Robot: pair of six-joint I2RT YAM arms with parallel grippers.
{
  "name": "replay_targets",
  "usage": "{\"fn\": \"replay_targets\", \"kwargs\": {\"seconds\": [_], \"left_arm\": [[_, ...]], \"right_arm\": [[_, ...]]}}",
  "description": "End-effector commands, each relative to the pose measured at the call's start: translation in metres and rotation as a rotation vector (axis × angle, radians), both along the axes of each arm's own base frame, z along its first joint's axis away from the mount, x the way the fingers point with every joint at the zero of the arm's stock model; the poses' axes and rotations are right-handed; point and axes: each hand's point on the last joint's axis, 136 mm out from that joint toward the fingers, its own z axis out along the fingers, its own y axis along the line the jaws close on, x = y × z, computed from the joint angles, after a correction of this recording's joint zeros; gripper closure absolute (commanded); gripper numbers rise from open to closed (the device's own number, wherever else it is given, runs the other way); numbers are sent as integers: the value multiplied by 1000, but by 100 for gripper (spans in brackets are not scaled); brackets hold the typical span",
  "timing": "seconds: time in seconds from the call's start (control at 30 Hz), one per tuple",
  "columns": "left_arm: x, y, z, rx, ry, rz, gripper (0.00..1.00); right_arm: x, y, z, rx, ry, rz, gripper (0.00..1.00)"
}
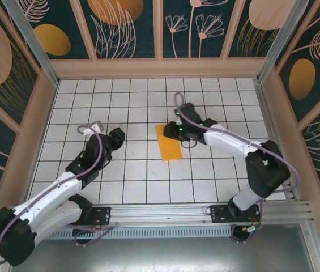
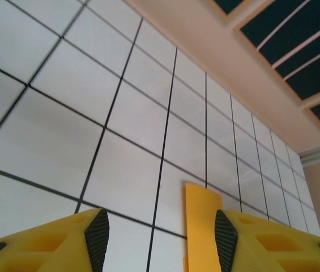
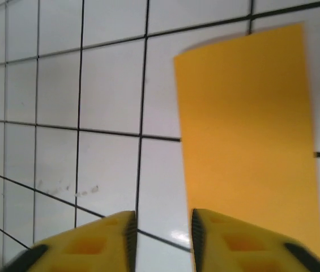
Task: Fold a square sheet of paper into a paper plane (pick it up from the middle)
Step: Turn over the paper at the center of the table, then third fold the triangle at the center of the table.
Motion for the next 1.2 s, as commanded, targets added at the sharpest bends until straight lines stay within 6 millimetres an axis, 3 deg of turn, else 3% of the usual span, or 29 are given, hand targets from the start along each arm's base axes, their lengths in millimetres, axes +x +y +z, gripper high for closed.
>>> {"fn": "replay_targets", "kwargs": {"seconds": [0.0,0.17,0.3,0.43,0.6,0.73,0.83,0.93,0.97,1.0,1.17], "left_arm": [[8,-25,9,-43,-9,-105,46],[14,-53,-9,-54,73,-211,47],[17,-74,-21,-66,129,-297,47],[21,-90,-31,-76,172,-357,47],[32,-113,-36,-86,209,-436,53],[45,-130,-43,-81,240,-481,57],[57,-144,-48,-77,259,-523,62],[64,-165,-49,-108,272,-592,67],[62,-168,-70,-103,320,-602,68],[69,-174,-66,-107,311,-610,69],[79,-172,-98,-29,376,-578,72]], "right_arm": [[-15,27,-6,188,51,100,83],[-15,38,-38,230,130,91,91],[-23,47,-67,229,202,62,92],[-34,42,-103,176,284,-41,92],[-40,43,-104,191,270,-167,90],[-38,56,-52,339,175,-83,87],[-37,38,-32,312,114,-107,84],[-32,-2,-42,202,111,-193,83],[-31,-15,-45,175,108,-214,82],[-30,-25,-49,156,110,-224,80],[-23,-50,-64,139,143,-204,76]]}}
